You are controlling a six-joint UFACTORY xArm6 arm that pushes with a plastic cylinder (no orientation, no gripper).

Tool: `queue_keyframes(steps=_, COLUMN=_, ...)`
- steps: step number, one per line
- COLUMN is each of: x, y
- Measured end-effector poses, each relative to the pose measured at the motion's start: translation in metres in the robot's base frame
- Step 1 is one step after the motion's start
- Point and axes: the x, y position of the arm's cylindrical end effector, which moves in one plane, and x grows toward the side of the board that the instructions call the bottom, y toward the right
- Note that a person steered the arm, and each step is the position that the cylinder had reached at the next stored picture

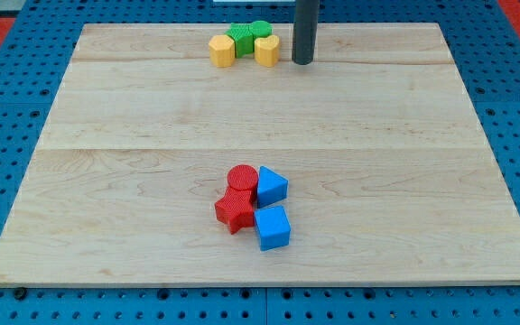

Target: Move the arm to the top center of the board

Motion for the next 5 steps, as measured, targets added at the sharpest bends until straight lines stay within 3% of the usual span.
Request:
queue_keyframes(steps=3, x=-0.082, y=-0.008)
queue_keyframes(steps=4, x=-0.080, y=-0.010)
queue_keyframes(steps=5, x=-0.081, y=-0.050)
